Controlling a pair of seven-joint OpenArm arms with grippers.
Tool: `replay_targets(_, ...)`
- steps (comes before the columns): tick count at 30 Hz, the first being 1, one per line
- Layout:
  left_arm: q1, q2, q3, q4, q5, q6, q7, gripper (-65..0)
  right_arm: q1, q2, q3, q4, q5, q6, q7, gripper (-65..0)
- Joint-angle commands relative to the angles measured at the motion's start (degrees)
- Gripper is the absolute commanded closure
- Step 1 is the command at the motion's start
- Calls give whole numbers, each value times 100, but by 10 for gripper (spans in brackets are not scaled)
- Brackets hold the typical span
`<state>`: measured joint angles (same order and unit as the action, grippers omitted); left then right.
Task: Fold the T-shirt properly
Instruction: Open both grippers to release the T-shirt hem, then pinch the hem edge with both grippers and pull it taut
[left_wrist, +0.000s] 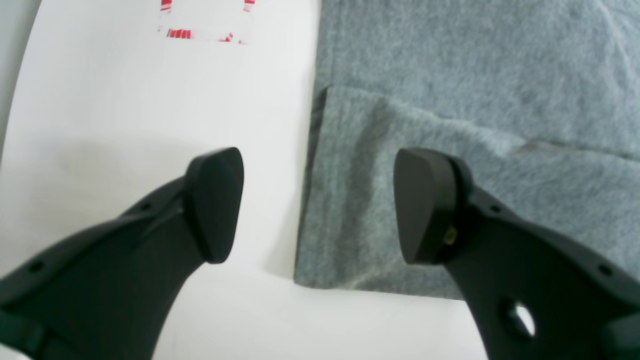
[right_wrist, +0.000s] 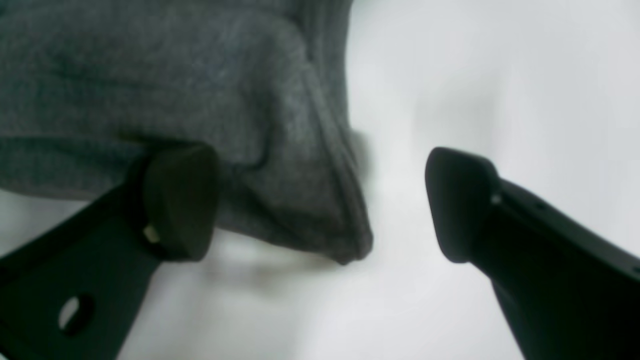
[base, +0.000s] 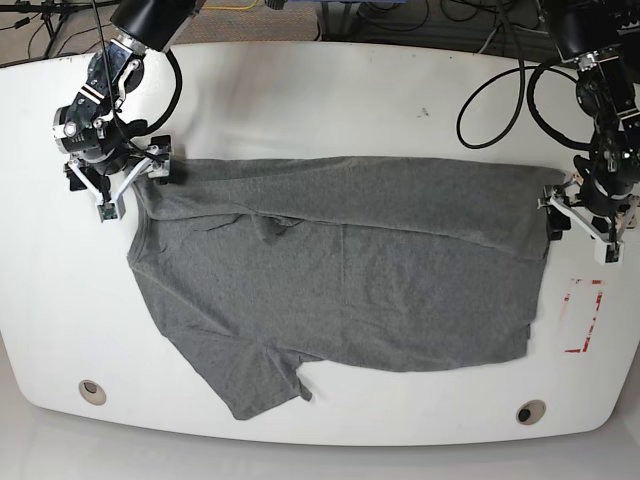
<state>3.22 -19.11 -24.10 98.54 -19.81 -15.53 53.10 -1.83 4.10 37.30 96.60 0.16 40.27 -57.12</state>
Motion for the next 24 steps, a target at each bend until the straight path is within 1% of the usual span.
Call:
replay_targets(1, -81, -89, -30, 75, -36, -8, -145, -436, 73, 69, 20, -90, 155, -27, 213, -628)
replay_targets(8, -81, -89, -30, 58, -36, -8, -145, -439, 55, 113, 151, -697, 612, -27, 363, -623)
replay_targets(11, -81, -71, -3, -56, -36, -8, -145, -439, 55, 113, 239, -803, 709, -27, 380, -572)
replay_targets(13, -107, -71, -3, -215, -36, -8, -145, -439, 46, 113, 231, -803, 744, -27, 407, -503)
replay_targets(14, -107, -71, -3, -267, -36, -8, -145, -439, 37, 113, 231, -803, 744, -27, 407, -479)
replay_targets(15, -107, -62, -3, -390, -36, -8, -145, -439, 11, 113, 222, -803, 744, -27, 407, -420)
replay_targets(17, -116, -62, -3, -505, -36, -8, -145, -439, 2, 113, 222, -803, 744, -27, 407, -344)
replay_targets(21, -89, -53, -3, -707, -45, -8, -145, -439, -7, 104, 222, -794, 744, -27, 407, -152)
replay_targets(24, -81, -53, -3, -839, -133, -87, -145, -438, -15, 104, 222, -785, 744, -27, 407, -59)
